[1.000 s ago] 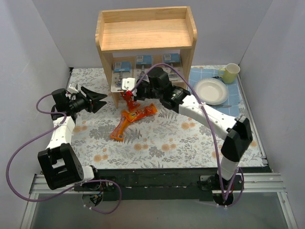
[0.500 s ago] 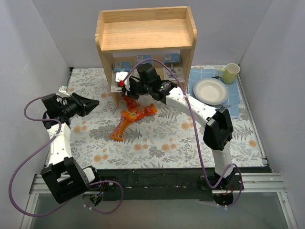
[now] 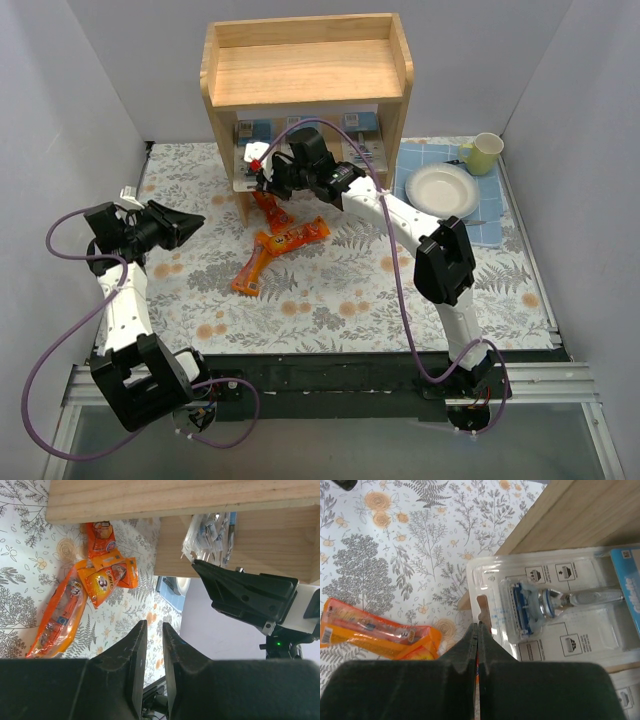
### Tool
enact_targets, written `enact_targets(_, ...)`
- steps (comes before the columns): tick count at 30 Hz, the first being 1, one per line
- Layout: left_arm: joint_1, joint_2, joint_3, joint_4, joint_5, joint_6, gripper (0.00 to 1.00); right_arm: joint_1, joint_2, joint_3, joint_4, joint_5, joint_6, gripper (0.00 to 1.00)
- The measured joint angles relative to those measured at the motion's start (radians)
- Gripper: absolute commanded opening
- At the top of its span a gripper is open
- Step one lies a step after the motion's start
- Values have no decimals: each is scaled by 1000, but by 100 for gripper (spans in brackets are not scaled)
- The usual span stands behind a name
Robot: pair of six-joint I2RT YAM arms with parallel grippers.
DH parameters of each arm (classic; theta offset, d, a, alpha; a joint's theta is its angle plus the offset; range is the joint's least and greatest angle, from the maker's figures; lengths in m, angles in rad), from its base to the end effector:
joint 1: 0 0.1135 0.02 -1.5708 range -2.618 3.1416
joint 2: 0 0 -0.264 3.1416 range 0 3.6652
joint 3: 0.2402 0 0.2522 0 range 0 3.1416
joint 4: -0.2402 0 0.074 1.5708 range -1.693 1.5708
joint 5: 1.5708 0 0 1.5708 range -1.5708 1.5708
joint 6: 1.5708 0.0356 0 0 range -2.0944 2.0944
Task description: Place and organize the shaving razors onto the shelf
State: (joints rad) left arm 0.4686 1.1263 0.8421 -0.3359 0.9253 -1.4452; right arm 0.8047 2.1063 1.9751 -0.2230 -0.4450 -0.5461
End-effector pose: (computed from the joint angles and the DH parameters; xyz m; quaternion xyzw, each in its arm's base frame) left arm 0.2235 0.0813 0.2853 -0.5327 0.6253 -0.5426 0.1755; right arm 0.3391 0.3745 0.3312 -0.5988 0.5458 0.2514 0.5294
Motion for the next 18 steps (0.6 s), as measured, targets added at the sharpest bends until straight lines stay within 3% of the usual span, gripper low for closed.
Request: enact_targets(18,2,-11,-39,0,0,-3,23,1,64,80,74,76,-53,1)
